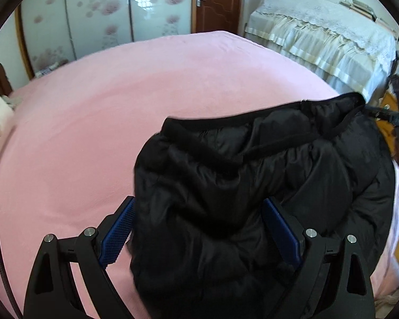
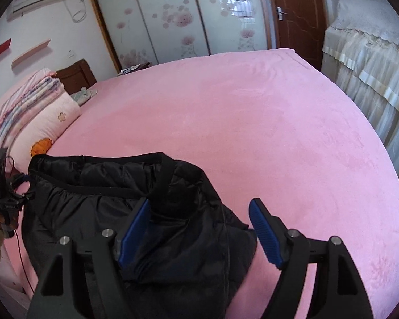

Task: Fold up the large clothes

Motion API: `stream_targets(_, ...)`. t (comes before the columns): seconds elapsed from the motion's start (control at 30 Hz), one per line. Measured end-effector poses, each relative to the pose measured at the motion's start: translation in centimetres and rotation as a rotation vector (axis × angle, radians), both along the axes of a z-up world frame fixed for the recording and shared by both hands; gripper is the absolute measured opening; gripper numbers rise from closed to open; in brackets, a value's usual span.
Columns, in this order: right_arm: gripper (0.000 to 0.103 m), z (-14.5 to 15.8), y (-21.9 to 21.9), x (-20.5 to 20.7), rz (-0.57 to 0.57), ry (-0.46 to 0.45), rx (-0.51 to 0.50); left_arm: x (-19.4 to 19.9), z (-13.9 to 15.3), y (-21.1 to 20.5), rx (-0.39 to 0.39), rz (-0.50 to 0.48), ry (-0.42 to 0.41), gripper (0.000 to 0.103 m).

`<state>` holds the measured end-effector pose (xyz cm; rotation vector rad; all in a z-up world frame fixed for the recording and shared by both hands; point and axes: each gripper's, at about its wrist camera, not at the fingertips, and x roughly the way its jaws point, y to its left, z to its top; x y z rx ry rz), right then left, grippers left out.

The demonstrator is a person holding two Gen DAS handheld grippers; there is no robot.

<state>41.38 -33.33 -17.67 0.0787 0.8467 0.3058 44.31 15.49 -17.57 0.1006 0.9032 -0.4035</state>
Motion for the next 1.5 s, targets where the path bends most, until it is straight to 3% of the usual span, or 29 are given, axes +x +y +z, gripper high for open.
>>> stream_targets(0.17, 0.076, -1.2, 2.0, 1.9, 0.086, 0.024, -0.033, 2.5, -0.7, 0.3, -0.034, -0.028, 0.066, 0.092)
stream_targets(0.23, 0.076, -1.4, 3.0, 2.1, 0.108, 0.018, -0.057, 2.8, -1.0, 0.6, -0.071, -0.028, 0.062, 0.066)
stream_targets(0.27, 0.076, -1.6, 3.5, 2.1, 0.124, 0.012, -0.069, 3.0, -1.1, 0.7, -0.069, -0.015, 0.069, 0.039)
stream_targets(0.3, 0.07, -1.7, 3.7, 2.0, 0.127, 0.008, -0.084, 3.2, -1.5, 0.6, -0.055, 0.004, 0.074, 0.024)
stream_targets(0.4, 0.019, -2.6, 4.9, 2.2, 0.143, 0.025, -0.153, 2.8, -1.9, 0.0, 0.017, 0.037, 0.044, 0.012)
stream_targets(0.53, 0.011, -2.4, 5.7, 1.5, 0.122, -0.005, -0.209, 1.9, -0.7, -0.8, 0.087, 0.092, -0.011, 0.009)
stream_targets(0.67, 0.01, -0.1, 4.8, 1.0, 0.049, -0.076, -0.135, 1.7, 0.8, 0.1, 0.028, 0.185, -0.014, 0.009)
stream_targets(0.8, 0.01, 0.9, 3.9, 1.8, -0.017, -0.099, -0.084, 2.3, -0.5, 1.9, -0.026, 0.275, 0.036, 0.009)
stream_targets(1.33, 0.01, -7.0, 3.6, 5.2, -0.16, 0.033, -0.14, 4.3, -6.7, 1.4, -0.02, 0.422, 0.08, 0.018)
stream_targets(1.5, 0.01, -8.7, 3.8, 6.2, -0.17, 0.047, -0.17, 4.6, -7.7, 1.7, -0.056, 0.46, 0.1, 0.028)
